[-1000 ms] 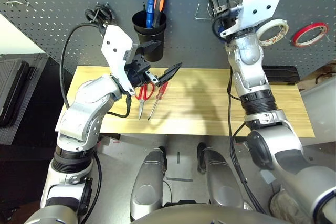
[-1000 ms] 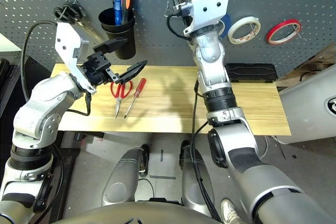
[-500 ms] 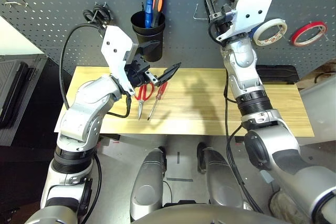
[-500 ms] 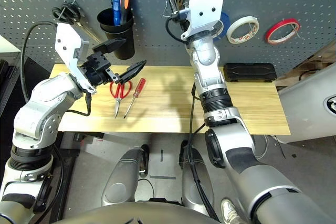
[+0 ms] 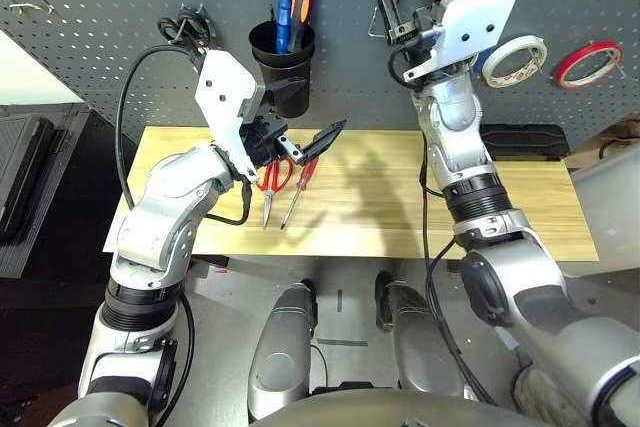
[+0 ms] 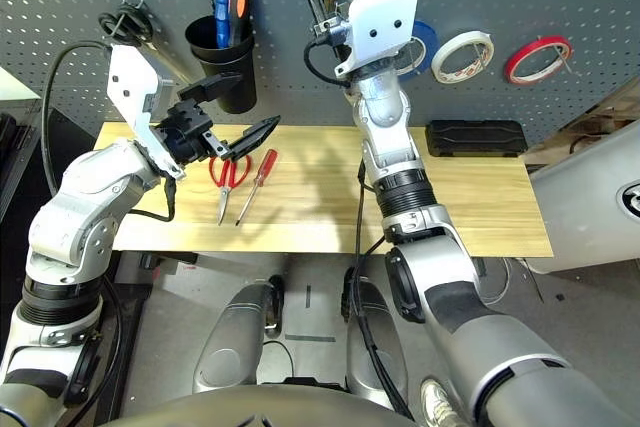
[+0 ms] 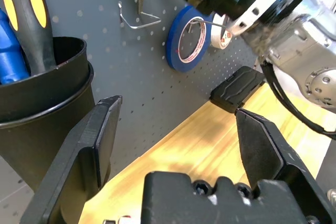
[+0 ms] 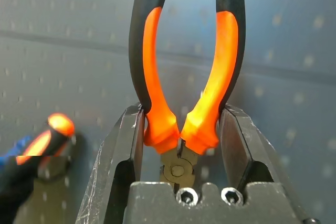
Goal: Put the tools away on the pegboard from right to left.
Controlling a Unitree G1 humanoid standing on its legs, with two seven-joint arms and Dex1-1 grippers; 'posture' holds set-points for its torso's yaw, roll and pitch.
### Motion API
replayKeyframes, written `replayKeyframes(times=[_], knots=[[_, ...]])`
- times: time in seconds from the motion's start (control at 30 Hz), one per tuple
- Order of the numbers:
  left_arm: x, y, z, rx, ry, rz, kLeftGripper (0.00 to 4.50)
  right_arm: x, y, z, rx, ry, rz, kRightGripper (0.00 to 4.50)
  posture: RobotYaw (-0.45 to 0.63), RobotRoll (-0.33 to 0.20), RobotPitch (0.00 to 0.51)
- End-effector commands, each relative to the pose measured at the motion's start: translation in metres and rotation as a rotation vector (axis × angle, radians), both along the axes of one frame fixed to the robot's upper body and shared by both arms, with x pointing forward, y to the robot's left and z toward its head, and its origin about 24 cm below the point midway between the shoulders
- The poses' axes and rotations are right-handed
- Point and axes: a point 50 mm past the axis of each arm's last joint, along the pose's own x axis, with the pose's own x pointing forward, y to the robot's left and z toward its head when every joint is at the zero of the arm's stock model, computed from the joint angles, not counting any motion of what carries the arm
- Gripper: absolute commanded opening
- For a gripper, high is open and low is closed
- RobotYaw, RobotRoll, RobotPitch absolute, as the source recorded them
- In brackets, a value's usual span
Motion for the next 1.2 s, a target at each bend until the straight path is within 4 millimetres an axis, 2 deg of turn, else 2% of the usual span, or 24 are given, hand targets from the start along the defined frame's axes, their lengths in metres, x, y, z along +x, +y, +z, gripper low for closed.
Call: replayKeyframes(times=[0.03, 0.23, 0.3, 0.37, 0.47, 0.8, 1.0, 1.2], knots=[[-0.003, -0.002, -0.004, 0.014, 0.004, -0.008, 4.50, 0.006, -0.002, -0.003, 0.027, 0.051, -0.010, 2.23, 0.21, 0.000, 0.253], [-0.003, -0.001, -0.006, 0.014, 0.007, 0.000, 4.50, 0.013, -0.003, -0.010, 0.023, 0.113, -0.010, 2.23, 0.21, 0.000, 0.255], [-0.002, 0.000, -0.007, 0.016, 0.009, 0.004, 4.50, 0.010, -0.005, -0.008, 0.001, 0.065, -0.009, 2.97, 0.21, 0.000, 0.255], [-0.002, 0.001, -0.008, 0.017, 0.009, 0.009, 4.50, 0.003, -0.008, -0.006, -0.046, -0.016, -0.001, 3.49, 0.21, 0.000, 0.255], [-0.002, 0.001, -0.009, 0.016, 0.008, 0.012, 4.50, -0.005, -0.014, -0.008, -0.107, -0.089, 0.009, 4.49, 0.22, 0.000, 0.258], [-0.003, 0.005, -0.010, 0.006, 0.007, 0.021, 4.50, -0.030, -0.045, -0.041, -0.241, -0.083, 0.009, 4.49, 0.21, 0.000, 0.260], [0.001, 0.007, -0.032, 0.022, 0.094, 0.069, 4.50, -0.047, -0.051, -0.087, -0.542, 0.176, 0.122, 4.49, 0.21, 0.000, 0.264], [0.012, 0.006, -0.077, 0.072, 0.271, 0.161, 4.50, -0.065, -0.062, -0.136, -0.749, 0.501, 0.256, 4.49, 0.19, 0.000, 0.266]])
